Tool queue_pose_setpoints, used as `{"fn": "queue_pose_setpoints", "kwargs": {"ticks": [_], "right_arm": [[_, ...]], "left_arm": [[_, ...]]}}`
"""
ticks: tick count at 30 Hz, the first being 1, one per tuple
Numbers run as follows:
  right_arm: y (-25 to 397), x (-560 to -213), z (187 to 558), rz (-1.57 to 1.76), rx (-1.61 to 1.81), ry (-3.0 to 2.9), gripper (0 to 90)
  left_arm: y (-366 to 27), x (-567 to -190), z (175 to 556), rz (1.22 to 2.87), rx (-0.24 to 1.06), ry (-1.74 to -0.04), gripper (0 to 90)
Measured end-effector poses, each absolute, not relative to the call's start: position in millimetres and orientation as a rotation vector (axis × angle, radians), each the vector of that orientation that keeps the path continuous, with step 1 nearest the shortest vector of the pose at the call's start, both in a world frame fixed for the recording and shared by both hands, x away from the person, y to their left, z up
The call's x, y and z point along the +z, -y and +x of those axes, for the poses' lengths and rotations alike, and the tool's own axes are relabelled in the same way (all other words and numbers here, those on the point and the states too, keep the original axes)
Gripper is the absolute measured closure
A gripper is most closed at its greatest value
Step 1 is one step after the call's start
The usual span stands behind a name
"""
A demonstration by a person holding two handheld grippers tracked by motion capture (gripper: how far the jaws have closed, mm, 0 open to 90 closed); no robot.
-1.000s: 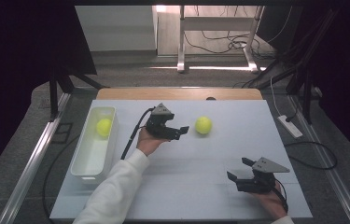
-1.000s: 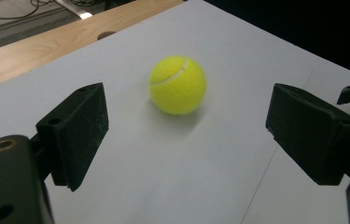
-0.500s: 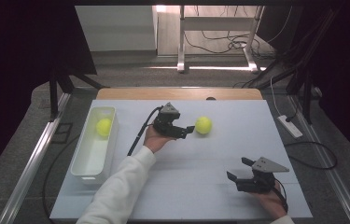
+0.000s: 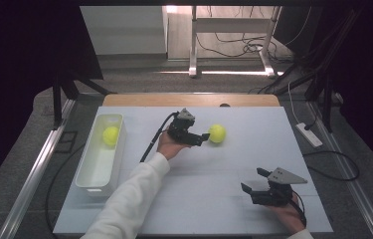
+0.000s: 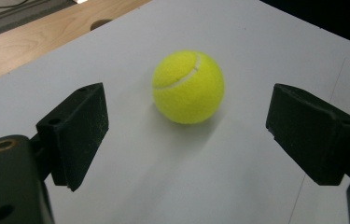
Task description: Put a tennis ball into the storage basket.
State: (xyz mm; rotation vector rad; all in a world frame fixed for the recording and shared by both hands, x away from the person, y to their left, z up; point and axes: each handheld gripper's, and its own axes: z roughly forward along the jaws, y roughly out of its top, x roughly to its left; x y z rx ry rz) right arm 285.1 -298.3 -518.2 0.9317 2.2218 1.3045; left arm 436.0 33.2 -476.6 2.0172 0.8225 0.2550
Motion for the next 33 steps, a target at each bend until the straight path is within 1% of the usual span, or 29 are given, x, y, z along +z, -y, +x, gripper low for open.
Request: {"fn": "queue_pose_setpoints", "kwargs": {"ticks": [4, 33], "right_arm": [[298, -519, 285, 0.926, 1.304, -2.226, 15.3], [298, -519, 286, 0.911, 1.308, -2.234, 15.2]], "left_arm": [[-28, -481, 440, 2.009, 0.235, -0.827, 13.4], [-1, -498, 463, 2.046, 0.211, -0.837, 12.6]]}}
